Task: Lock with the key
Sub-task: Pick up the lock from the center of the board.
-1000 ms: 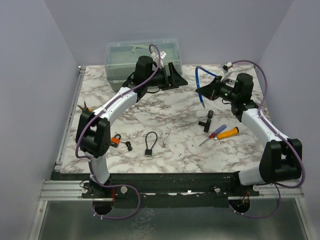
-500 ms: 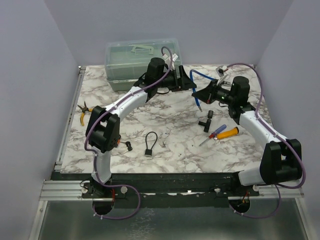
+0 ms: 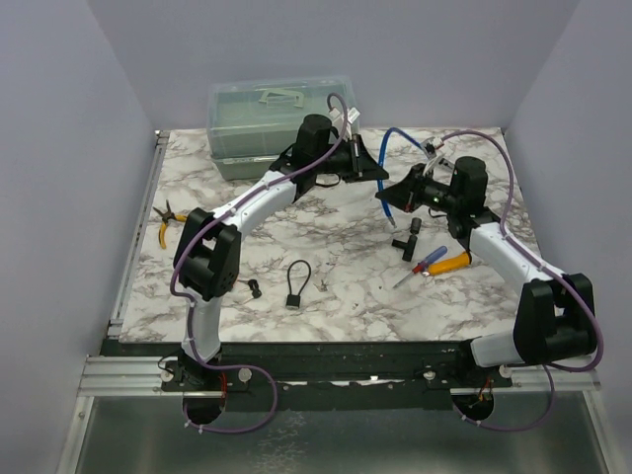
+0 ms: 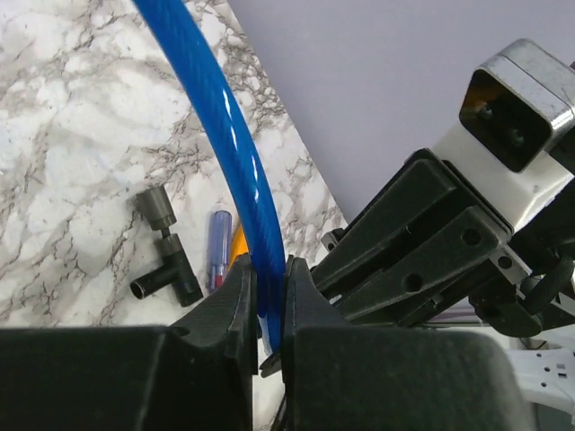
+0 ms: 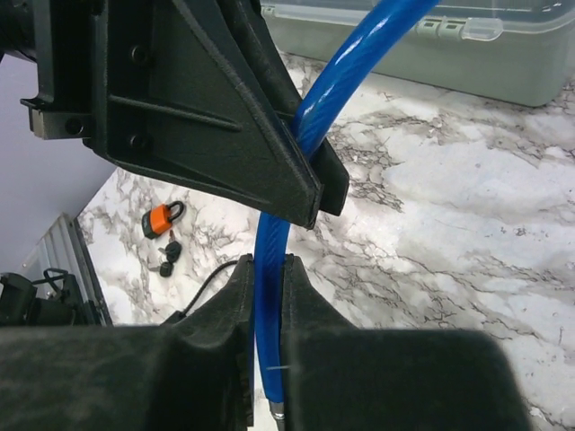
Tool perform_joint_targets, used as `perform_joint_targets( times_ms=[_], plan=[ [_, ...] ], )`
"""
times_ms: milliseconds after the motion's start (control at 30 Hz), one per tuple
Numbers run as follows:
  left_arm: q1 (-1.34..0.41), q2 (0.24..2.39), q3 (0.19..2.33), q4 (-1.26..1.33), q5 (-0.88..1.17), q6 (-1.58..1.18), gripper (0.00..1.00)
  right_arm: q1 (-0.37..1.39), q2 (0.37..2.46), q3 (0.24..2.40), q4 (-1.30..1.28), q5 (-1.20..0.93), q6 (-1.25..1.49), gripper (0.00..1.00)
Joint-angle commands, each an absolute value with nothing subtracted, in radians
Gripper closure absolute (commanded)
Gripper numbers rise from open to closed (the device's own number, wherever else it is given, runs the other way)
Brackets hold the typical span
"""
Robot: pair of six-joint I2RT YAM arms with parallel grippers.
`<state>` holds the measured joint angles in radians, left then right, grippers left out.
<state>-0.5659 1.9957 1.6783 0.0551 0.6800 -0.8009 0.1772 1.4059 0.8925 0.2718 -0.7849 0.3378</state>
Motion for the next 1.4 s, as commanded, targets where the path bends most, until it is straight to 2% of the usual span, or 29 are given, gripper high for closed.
perform_joint_targets(
  times_ms=[0,367,433,633,900,1167,1367],
  plan=[
    [-0.567,2.005,1.749,0.053,0.726,-0.698,1.00,0.184,1.376,0.919,0.302,-0.798,0.291,0.86],
    [-0.568,1.983,1.934,-0.138,0.791,-0.312,1.00,0.166,1.294,0.999,0.166,-0.753,0.220,0.37],
    [-0.568,1.967,1.936,-0.152,0.786,-0.251,1.00,0.156,1.289,1.034,0.122,-0.744,0.193,0.31],
    [-0.557,1.939,1.950,-0.193,0.786,-0.131,1.00,0.101,1.280,1.128,-0.038,-0.756,0.125,0.29],
    [-0.522,1.905,1.974,-0.242,0.811,-0.031,1.00,0.088,1.168,1.087,-0.092,-0.753,0.023,0.20],
    [-0.503,1.842,1.984,-0.244,0.836,0.123,1.00,0.074,1.137,1.059,-0.098,-0.693,0.041,0.19],
    [-0.479,1.810,1.992,-0.244,0.916,0.140,1.00,0.049,1.166,1.057,-0.099,-0.616,0.067,0.20]
  ],
)
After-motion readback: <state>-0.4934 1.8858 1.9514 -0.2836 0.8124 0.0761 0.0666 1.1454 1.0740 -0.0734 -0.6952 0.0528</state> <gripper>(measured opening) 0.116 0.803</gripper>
